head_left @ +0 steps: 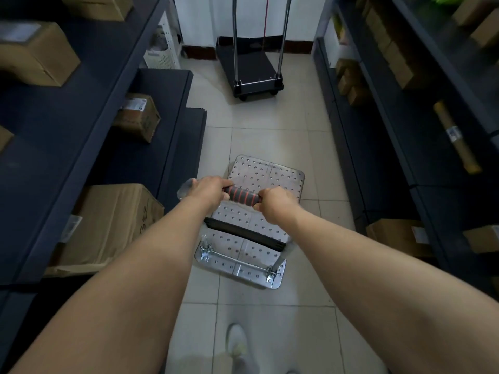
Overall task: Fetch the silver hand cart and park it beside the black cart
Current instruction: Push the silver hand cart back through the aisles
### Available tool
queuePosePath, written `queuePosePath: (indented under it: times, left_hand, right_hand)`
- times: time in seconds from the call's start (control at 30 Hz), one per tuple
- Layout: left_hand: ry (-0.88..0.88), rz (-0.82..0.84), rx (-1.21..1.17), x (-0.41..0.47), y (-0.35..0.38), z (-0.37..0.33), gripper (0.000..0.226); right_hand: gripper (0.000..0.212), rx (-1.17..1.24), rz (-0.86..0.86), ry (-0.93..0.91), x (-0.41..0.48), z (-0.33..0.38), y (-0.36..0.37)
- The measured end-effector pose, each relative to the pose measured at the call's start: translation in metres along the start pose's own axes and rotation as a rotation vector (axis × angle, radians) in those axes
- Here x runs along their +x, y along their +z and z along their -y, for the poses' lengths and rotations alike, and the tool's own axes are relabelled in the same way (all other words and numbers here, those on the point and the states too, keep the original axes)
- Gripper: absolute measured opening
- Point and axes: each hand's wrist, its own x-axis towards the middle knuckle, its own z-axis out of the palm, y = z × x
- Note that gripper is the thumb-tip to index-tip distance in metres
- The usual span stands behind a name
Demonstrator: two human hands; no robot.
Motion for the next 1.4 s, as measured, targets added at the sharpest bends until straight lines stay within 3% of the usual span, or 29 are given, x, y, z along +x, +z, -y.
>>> queuePosePath:
  times: [0.73,1.4]
  left_hand:
    - [0.133,-0.014,-0.005,0.120,-0.040,0.023,0.025]
    - [0.017,-0.053,0.101,0.228,-0.074,-0.085,0.037]
  right_hand:
    - [0.031,0.170,-0.056,0.074,0.091,0.012,-0.044]
    - [0.030,0.052,0.009,0.073,0.196,-0.091,-0.138]
